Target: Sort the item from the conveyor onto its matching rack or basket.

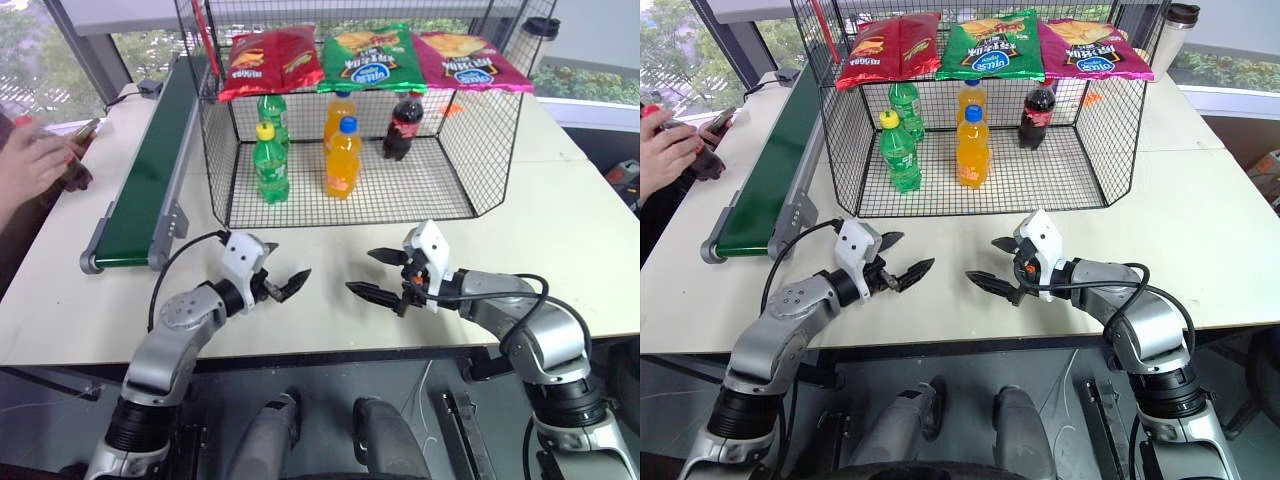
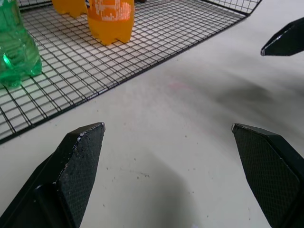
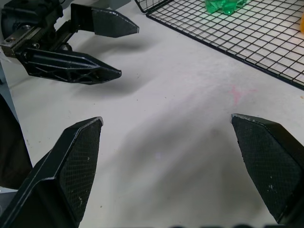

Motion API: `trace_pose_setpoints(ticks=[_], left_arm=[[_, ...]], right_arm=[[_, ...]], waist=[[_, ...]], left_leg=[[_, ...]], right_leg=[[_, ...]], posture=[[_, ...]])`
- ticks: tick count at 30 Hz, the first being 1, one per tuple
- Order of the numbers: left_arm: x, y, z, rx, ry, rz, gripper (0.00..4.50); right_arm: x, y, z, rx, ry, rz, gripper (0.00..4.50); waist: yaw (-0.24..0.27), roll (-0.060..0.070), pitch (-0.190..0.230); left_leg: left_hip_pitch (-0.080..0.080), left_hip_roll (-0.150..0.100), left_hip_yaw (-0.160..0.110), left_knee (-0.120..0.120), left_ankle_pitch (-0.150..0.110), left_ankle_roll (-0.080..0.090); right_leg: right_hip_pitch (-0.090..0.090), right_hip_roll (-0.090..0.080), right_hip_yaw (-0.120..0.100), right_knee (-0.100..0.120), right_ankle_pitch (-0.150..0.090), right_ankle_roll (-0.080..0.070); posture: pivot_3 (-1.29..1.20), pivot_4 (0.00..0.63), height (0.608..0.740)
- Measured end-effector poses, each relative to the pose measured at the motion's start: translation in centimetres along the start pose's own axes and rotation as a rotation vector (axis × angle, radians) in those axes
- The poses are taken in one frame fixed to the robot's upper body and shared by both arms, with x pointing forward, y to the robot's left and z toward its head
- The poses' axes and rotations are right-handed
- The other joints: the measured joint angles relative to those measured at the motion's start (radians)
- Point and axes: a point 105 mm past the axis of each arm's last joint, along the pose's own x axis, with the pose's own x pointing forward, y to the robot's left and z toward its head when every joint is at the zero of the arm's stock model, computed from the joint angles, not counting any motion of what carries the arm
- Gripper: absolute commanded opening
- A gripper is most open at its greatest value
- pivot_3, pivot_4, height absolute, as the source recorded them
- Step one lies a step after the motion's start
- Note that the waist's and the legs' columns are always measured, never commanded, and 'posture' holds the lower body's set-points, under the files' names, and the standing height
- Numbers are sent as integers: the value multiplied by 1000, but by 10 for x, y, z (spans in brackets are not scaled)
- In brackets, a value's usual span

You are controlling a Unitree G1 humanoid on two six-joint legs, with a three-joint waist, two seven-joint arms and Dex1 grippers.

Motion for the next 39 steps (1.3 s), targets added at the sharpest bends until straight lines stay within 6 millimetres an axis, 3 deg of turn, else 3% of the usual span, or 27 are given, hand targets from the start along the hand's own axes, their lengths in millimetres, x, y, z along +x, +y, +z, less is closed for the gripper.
trace_pose_setpoints(ticks=[39], left_arm=[[0,0,0,-11,-3,3,4500]], right_arm=[[-1,2,3,-5,-6,12,4465]], waist=[[0,0,0]], left_leg=[[0,0,0,0,0,0]], right_leg=[[0,0,0,-1,0,0]], posture=[[0,150,738]])
